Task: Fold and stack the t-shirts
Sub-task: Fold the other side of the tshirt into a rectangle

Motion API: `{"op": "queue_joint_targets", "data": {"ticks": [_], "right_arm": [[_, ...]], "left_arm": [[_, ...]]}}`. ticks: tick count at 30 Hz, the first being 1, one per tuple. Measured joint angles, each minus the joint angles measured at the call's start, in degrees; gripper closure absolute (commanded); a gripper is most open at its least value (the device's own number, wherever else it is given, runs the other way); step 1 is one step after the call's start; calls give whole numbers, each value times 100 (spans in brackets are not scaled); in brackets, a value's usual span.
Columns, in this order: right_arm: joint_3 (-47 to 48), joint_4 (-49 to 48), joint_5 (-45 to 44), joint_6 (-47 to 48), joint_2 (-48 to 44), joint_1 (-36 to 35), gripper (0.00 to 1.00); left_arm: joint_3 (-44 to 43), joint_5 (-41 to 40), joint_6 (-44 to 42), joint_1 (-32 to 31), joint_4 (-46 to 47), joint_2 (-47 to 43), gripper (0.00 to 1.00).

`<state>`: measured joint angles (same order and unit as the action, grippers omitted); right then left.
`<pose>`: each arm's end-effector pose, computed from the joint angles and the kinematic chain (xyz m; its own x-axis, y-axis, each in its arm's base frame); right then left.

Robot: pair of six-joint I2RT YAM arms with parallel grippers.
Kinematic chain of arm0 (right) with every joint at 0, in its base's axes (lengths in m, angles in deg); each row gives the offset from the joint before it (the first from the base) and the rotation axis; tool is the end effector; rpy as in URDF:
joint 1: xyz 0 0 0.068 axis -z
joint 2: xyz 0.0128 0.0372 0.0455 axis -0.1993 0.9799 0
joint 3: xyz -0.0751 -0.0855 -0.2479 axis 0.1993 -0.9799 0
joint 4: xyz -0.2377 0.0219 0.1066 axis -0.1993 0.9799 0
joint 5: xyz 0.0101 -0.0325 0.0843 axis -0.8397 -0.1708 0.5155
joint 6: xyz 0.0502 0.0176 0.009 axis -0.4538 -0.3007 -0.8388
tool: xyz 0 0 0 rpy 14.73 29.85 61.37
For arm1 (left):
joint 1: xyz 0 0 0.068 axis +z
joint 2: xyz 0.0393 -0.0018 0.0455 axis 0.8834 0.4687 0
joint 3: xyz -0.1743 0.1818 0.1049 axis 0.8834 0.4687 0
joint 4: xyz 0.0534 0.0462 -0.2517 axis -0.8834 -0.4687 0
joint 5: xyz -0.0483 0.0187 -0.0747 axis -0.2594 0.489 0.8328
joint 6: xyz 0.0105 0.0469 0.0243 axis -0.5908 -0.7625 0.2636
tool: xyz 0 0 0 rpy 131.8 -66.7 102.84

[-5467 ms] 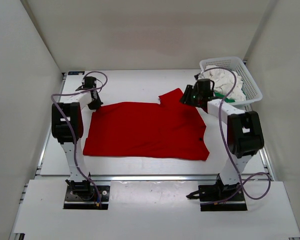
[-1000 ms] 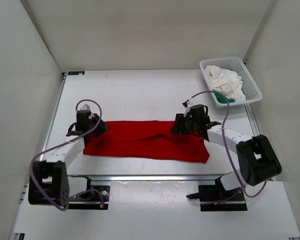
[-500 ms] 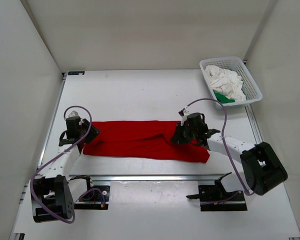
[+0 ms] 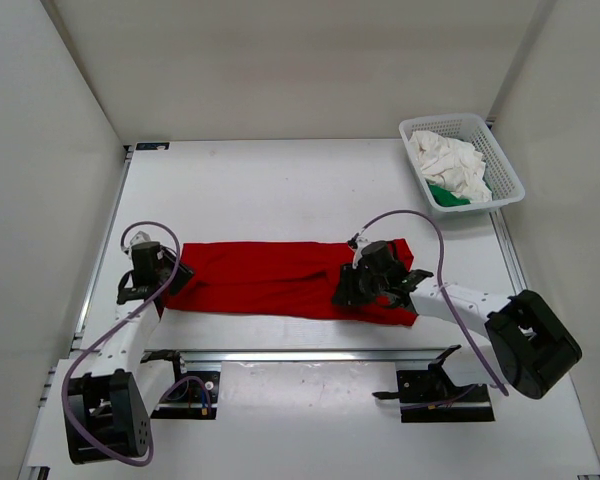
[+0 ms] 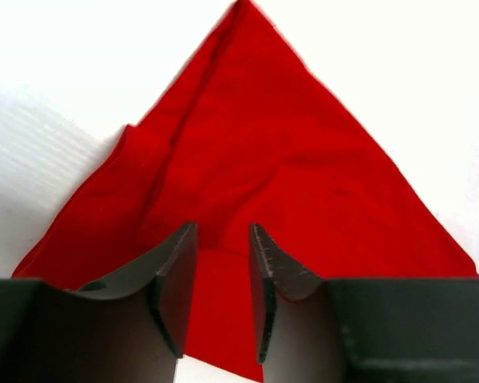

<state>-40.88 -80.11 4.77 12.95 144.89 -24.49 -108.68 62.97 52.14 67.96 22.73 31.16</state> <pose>0.1902 0.1507 0.1607 -0.8688 -0.0441 -0.4931 -0.3349 0.7858 0.5199 0.1843 0.0182 0.1799 -0.4975 -0.6926 -0.5223 -0.5237 0.7198 -0.4557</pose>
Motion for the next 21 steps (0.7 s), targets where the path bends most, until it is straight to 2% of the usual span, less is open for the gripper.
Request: {"op": "queue_joint_targets", "data": {"ticks": [4, 8, 13, 15, 18, 21], "right_arm": [[0, 219, -26, -11, -173, -9, 68], [-46, 271, 4, -4, -702, 267, 69], [-122, 299, 22, 37, -986, 505, 68], [-160, 308, 35, 59, -1014, 505, 69], [-251, 348, 87, 85, -1084, 540, 69], [-372, 358, 122, 96, -1163, 590, 69]], "left_arm": [[297, -111, 258, 129, -22, -11, 66], [372, -361, 407, 181, -208, -74, 66], [581, -450, 590, 275, -61, -127, 54], [754, -424, 728, 330, 46, -98, 54], [774, -354, 896, 295, 256, -11, 57], [765, -334, 986, 240, 348, 76, 65]]}}
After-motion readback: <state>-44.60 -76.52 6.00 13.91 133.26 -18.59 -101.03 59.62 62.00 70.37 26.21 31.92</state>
